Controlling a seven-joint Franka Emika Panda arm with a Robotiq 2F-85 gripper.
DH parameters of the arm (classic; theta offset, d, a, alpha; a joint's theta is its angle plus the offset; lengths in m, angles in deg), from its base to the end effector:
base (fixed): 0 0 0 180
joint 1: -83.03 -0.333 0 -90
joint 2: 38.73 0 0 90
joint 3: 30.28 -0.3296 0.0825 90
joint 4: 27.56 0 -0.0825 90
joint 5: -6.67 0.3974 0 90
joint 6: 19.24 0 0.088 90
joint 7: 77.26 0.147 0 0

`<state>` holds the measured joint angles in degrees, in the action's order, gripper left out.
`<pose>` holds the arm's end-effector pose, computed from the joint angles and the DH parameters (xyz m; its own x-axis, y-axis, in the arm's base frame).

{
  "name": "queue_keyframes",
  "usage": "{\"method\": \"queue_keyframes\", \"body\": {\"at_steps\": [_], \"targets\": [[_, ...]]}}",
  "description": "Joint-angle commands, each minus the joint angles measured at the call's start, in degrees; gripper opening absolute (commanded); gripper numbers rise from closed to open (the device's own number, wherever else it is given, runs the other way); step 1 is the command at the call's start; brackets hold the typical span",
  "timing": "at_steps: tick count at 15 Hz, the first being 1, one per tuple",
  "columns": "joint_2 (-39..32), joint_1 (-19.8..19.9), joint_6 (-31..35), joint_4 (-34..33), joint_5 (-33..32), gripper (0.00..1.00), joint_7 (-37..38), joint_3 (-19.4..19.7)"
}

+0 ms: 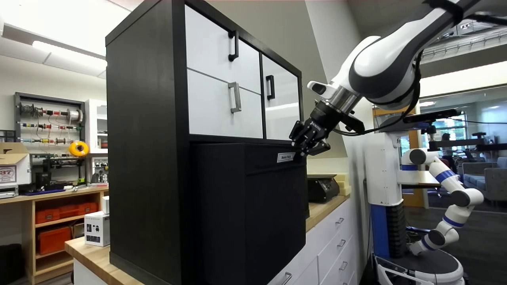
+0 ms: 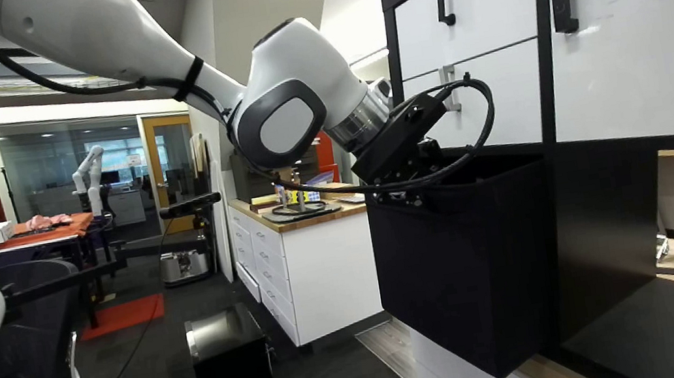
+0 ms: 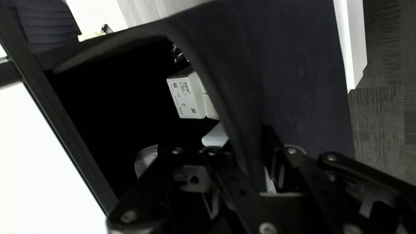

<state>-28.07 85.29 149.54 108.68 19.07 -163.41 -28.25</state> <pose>0.5528 -0.0544 0.4599 0.2434 0.9434 0.2252 0.6830 -0.3316 0.6508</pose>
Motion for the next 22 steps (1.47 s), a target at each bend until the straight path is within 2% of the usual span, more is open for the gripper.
{"method": "queue_keyframes", "body": {"at_steps": [1, 16, 17, 18, 22], "targets": [[6.77, -0.42, -0.9, 7.02, 2.28, 0.04, -2.8, 1.89], [11.25, -0.64, -2.01, 11.44, 2.11, 0.04, -4.37, 2.58], [11.06, 0.17, -3.23, 10.94, 1.23, 0.42, -3.54, 2.07], [10.91, 0.36, -3.02, 10.58, 0.75, 0.43, -3.63, 1.92], [11.24, 1.76, -5.64, 8.71, -1.47, 0.68, -2.63, 0.98]]}}
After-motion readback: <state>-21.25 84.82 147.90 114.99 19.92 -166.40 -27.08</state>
